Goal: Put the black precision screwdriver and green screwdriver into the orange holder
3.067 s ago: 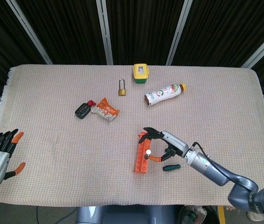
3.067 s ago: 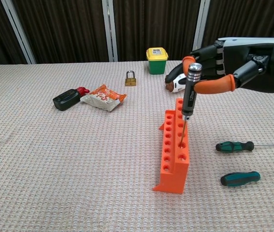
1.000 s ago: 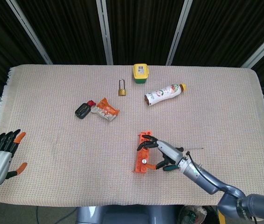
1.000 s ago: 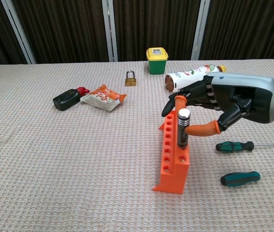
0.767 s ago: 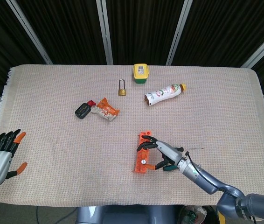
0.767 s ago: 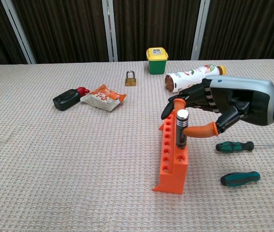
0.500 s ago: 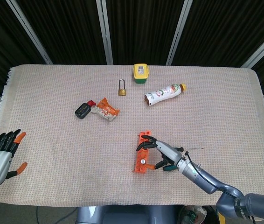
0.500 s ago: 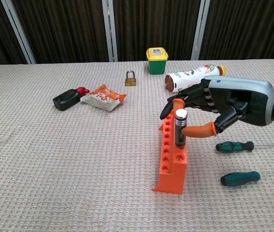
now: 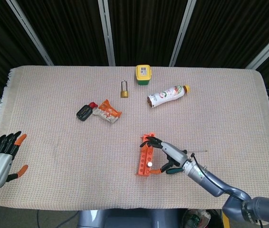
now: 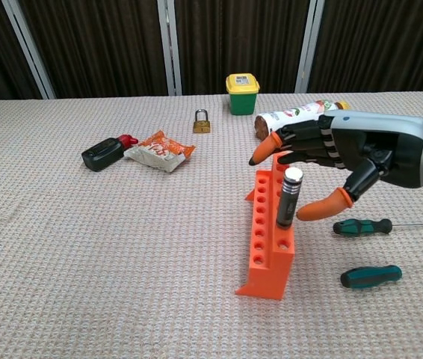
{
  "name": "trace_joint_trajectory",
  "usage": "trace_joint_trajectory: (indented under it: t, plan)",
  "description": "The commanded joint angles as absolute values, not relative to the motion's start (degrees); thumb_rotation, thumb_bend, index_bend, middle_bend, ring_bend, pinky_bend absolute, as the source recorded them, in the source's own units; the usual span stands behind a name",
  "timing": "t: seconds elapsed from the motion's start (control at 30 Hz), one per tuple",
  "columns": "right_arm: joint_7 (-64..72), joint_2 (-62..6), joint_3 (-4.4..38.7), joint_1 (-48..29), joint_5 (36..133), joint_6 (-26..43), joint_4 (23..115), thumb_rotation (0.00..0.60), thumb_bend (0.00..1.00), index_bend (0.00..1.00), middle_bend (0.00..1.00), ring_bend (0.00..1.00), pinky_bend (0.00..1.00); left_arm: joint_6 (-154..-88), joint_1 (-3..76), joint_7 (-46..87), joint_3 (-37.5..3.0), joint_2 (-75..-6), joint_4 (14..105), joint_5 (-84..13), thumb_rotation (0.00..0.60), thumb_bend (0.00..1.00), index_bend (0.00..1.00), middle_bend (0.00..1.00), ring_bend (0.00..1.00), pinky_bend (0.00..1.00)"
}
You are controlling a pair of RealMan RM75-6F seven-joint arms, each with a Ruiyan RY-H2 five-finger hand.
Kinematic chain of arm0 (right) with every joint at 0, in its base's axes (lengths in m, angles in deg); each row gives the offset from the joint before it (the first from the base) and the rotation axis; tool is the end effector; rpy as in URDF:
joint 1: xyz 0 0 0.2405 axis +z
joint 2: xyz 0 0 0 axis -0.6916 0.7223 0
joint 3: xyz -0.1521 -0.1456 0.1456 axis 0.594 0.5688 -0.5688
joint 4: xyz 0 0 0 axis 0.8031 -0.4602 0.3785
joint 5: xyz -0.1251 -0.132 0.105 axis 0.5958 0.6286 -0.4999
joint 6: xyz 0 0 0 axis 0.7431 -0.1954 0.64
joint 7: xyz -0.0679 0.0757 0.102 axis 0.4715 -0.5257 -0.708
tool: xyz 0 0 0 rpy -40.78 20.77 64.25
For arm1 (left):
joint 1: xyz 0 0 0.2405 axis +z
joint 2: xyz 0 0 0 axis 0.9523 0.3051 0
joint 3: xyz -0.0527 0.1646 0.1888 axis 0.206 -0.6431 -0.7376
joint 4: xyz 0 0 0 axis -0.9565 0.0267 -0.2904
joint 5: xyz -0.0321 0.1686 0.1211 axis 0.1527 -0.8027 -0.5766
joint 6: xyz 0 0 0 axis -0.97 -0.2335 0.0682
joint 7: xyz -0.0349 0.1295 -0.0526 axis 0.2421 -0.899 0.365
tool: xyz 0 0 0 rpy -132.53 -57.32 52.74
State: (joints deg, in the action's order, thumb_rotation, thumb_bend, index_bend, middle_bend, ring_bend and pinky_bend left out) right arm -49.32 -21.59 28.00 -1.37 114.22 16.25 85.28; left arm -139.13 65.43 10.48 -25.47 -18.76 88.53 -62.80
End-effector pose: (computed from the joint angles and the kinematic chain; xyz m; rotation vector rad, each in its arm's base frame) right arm -0.1489 -0.2934 0.0125 1.8423 -1.9415 1.4065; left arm -0.2757 0.1767 0.1455 -1.5332 -0.8733 -0.8464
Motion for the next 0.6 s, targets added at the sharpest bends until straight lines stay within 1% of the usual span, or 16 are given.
trace_joint_trajectory:
  t: [0.03, 0.33, 0.43, 0.5, 0.6]
  plan:
    - [-49.75, -21.15, 27.92, -1.50, 114.31, 15.83, 85.59, 0.600, 0.05, 0.28, 0.18, 0.00, 0.00, -139.25, 65.45, 10.53, -25.43, -18.69, 88.59, -62.85, 0.600, 0.25, 0.01, 0.00, 0.00, 0.00]
    - [-51.05, -16.90, 25.70, -1.91, 113.31, 13.23, 87.34, 0.600, 0.05, 0.27, 0.18, 0.00, 0.00, -139.81, 65.50, 10.77, -25.24, -18.51, 88.64, -63.16, 0.600, 0.26, 0.01, 0.00, 0.00, 0.00]
    - [-49.65, -14.84, 23.87, -1.94, 110.84, 13.27, 87.32, 0.600, 0.09, 0.32, 0.18, 0.00, 0.00, -139.98, 65.52, 10.93, -25.21, -18.50, 88.62, -63.32, 0.600, 0.26, 0.01, 0.00, 0.00, 0.00]
    - [-47.15, -13.84, 22.86, -1.95, 108.74, 13.90, 86.68, 0.600, 0.14, 0.36, 0.19, 0.00, 0.00, -140.04, 65.57, 11.04, -25.24, -18.54, 88.56, -63.37, 0.600, 0.26, 0.01, 0.00, 0.00, 0.00]
    - [-41.46, -12.84, 22.10, -1.66, 105.24, 16.42, 85.66, 0.600, 0.18, 0.42, 0.19, 0.00, 0.00, -140.00, 65.58, 11.16, -25.32, -18.58, 88.50, -63.45, 0.600, 0.26, 0.01, 0.00, 0.00, 0.00]
